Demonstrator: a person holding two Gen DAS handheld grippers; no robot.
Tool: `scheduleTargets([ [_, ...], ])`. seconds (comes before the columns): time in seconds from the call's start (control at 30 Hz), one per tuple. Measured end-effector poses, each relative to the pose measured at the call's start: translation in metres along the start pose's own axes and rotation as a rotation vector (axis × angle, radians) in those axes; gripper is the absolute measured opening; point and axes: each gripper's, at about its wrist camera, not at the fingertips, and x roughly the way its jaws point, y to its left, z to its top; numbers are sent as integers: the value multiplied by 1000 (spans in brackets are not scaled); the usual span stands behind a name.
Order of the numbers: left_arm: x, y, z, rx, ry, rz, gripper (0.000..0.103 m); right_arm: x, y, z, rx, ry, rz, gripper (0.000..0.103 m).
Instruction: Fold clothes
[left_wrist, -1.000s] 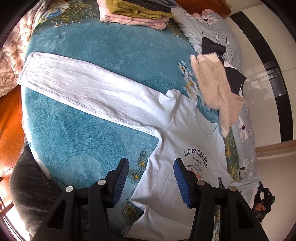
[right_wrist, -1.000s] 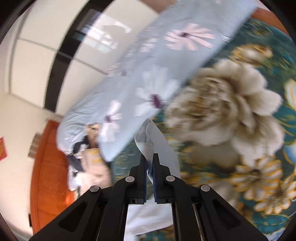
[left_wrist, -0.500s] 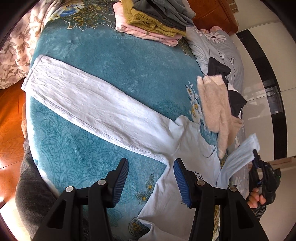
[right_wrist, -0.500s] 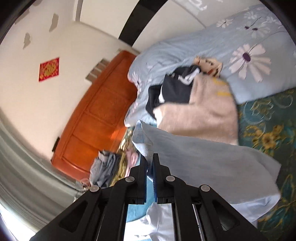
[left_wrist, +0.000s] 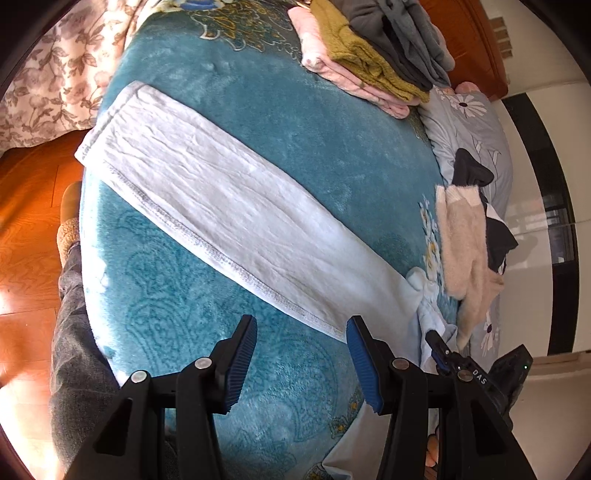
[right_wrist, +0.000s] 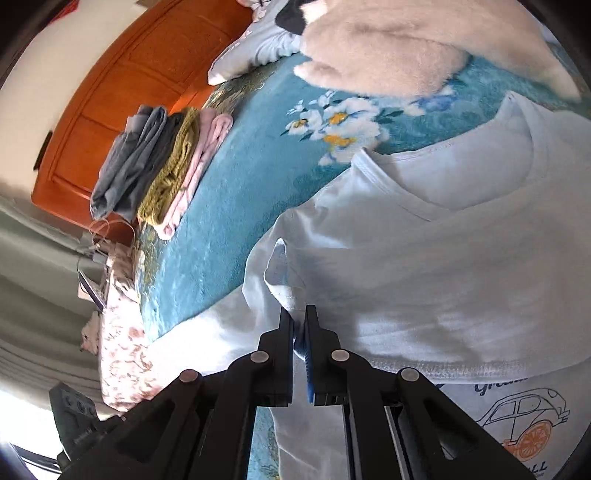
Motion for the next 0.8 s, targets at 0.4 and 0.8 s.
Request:
scheduleTargets([
  [0.4, -29, 55, 75, -49, -195, 117, 55, 0, 30, -7, -206, 39, -60, 56],
  [0.8, -7, 70, 156, 222, -181, 342, 55, 9, 30, -4, -179, 66, -79, 56],
])
